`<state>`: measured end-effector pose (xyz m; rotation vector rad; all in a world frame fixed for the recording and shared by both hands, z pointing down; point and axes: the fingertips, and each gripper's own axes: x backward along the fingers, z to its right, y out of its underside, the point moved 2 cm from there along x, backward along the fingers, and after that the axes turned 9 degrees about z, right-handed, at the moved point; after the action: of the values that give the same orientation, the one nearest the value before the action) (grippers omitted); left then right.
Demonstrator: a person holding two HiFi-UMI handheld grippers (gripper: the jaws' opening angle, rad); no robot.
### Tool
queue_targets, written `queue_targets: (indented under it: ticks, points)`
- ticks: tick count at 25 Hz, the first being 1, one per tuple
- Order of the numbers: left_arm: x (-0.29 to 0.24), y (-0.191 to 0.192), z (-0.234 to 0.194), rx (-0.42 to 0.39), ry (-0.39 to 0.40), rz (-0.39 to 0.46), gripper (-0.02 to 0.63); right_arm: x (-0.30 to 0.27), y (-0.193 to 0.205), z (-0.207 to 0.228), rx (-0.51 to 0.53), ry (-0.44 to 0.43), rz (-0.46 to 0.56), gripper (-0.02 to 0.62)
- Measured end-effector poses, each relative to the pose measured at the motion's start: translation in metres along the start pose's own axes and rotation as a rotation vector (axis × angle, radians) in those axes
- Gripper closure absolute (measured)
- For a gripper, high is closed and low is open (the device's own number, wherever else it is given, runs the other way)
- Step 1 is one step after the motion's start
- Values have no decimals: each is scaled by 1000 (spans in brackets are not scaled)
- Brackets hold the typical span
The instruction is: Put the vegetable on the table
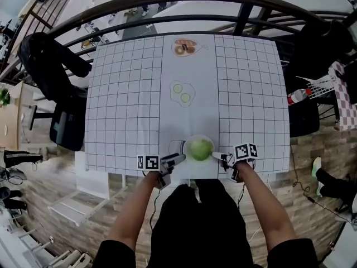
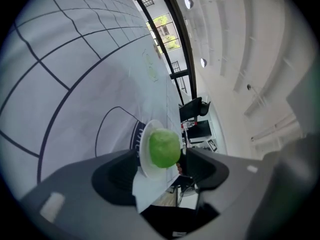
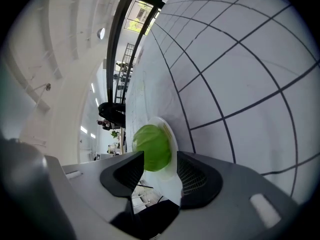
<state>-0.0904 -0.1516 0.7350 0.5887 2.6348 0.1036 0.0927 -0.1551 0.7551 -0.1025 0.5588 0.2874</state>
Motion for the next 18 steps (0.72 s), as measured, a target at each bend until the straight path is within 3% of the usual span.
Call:
queue_targets:
  ticks: [5,10,18]
  points:
    - [4,3,21,-64,21,11,312,16,-6,-26,33,-31,70,393]
    - [16,5,53,-93,71,32,348,31,2,-59,66,-58,119,434]
    - [45,-2,90,-177,83,125,408,55,5,-99,149,-15,274,529]
